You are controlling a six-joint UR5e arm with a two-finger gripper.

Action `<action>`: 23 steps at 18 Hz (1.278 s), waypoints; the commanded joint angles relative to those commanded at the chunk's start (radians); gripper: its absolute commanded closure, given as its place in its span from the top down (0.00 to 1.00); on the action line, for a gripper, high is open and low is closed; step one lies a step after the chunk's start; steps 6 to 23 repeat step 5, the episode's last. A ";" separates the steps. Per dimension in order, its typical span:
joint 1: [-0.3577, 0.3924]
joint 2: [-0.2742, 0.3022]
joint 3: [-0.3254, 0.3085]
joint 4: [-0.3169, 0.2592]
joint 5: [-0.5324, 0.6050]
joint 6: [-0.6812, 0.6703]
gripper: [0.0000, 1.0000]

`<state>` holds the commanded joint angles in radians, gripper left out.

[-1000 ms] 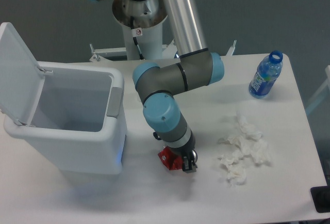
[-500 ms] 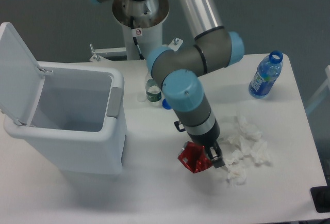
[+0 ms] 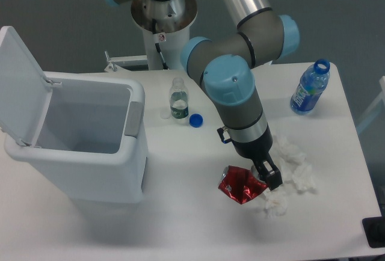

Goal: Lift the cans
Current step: 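Lift the red can and carry it toward the white tissues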

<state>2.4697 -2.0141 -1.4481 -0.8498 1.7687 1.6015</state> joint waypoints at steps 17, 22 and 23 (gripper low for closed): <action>0.006 0.015 -0.011 0.002 -0.002 0.006 0.57; 0.006 0.015 -0.011 0.002 -0.002 0.006 0.57; 0.006 0.015 -0.011 0.002 -0.002 0.006 0.57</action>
